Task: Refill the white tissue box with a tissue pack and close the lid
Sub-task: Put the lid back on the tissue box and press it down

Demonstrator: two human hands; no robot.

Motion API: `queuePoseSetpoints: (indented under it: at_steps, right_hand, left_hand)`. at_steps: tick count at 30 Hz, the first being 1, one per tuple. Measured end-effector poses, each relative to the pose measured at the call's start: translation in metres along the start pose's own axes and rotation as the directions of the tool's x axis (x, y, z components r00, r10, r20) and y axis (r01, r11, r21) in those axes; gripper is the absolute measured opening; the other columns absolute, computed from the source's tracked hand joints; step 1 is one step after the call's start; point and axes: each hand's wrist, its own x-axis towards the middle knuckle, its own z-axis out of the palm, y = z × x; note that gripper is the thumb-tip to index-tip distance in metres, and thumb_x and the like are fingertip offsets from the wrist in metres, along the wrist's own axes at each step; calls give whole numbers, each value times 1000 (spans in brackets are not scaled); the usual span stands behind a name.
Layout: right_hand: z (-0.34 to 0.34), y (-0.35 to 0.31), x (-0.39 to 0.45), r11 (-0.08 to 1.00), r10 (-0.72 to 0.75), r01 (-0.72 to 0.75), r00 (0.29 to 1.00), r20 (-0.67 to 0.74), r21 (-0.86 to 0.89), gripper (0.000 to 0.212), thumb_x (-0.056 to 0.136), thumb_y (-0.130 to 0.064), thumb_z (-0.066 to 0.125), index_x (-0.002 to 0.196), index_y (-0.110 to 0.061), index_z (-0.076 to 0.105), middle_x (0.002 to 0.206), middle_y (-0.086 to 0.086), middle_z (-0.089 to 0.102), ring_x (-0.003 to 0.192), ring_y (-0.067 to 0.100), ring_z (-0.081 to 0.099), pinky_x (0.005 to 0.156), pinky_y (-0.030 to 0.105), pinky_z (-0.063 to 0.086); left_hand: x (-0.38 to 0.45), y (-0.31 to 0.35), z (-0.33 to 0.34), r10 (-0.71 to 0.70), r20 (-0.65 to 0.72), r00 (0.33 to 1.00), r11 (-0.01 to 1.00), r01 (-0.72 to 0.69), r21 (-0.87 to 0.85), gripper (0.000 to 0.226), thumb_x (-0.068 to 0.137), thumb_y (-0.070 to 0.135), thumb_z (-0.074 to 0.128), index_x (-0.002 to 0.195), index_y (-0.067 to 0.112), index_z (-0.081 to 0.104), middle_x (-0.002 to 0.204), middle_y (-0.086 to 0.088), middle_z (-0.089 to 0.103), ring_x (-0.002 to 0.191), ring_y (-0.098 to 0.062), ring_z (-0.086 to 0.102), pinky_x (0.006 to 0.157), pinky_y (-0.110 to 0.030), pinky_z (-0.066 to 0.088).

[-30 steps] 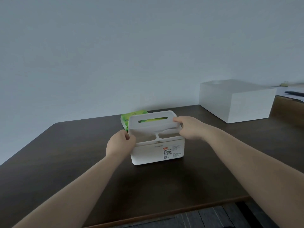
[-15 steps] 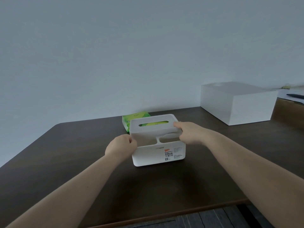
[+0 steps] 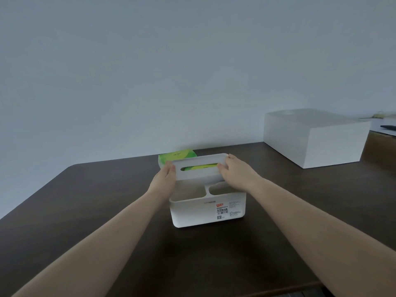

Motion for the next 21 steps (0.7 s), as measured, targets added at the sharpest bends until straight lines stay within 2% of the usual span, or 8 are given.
queuePoseSetpoints:
  at_steps: [2, 5, 7, 11, 13, 16, 19, 21]
  right_hand:
    - [2, 2, 3, 999, -11, 10, 1000, -17, -35, 39, 100, -30, 30, 108, 0, 54, 131, 14, 47, 117, 34, 52, 92, 39, 41]
    - [5, 9, 4, 998, -30, 28, 999, -36, -55, 49, 100, -35, 28, 124, 0, 51, 149, 13, 38, 131, 30, 43, 106, 42, 37]
    - [6, 11, 6, 997, -43, 40, 998, -56, -63, 50, 100, -37, 28, 119, 1, 54, 144, 12, 43, 126, 30, 47, 103, 41, 39]
    - [4, 10, 8, 992, -57, 49, 996, -67, -119, 45, 100, -36, 28, 103, -2, 58, 120, 13, 54, 110, 31, 54, 87, 38, 40]
    - [5, 10, 9, 991, -57, 50, 997, -57, -122, 44, 100, -35, 28, 102, -2, 58, 118, 12, 54, 107, 31, 55, 85, 38, 40]
    - [7, 11, 6, 998, -38, 36, 999, -34, -59, 51, 100, -36, 24, 121, 1, 52, 137, 11, 44, 116, 31, 52, 97, 42, 42]
    - [4, 5, 0, 999, 31, -32, 998, 49, 19, 62, 100, -45, 22, 145, -4, 31, 158, 11, 19, 138, 32, 35, 110, 44, 31]
    - [1, 5, -8, 993, 64, -73, 993, 95, 89, 68, 97, -53, 27, 151, -13, 17, 156, 14, 26, 137, 33, 37, 109, 43, 31]
  left_hand:
    - [4, 2, 2, 24, -31, 999, 986, -19, 168, 47, 102, 36, 19, 138, 25, 47, 125, -9, 58, 111, -31, 55, 106, -41, 41]
    - [11, 6, 1, 71, -50, 996, 896, -42, 443, 51, 102, 32, 18, 149, 19, 35, 155, -2, 38, 137, -31, 40, 114, -39, 31]
    - [12, 10, 0, 83, -50, 995, 843, -44, 536, 48, 102, 28, 20, 144, 18, 41, 154, -1, 39, 136, -32, 41, 110, -40, 32]
    - [15, 13, -2, 84, -32, 996, 765, -44, 643, 42, 100, 21, 20, 123, 10, 53, 129, -14, 59, 117, -36, 54, 94, -40, 41]
    - [14, 14, -2, 79, -27, 997, 763, -43, 644, 44, 100, 22, 20, 128, 11, 51, 132, -14, 57, 120, -36, 52, 96, -41, 41]
    - [10, 14, 0, 48, -22, 999, 820, -26, 572, 48, 101, 25, 19, 143, 16, 41, 150, -8, 44, 134, -33, 43, 108, -40, 34]
    - [4, 15, 0, -35, -3, 999, 890, 32, 455, 48, 101, 26, 18, 143, 12, 38, 148, -15, 43, 134, -35, 41, 108, -41, 31]
    - [-2, 12, 0, -121, 44, 992, 935, 99, 341, 63, 99, 48, 17, 150, 13, 29, 154, -14, 36, 141, -34, 33, 115, -42, 24]
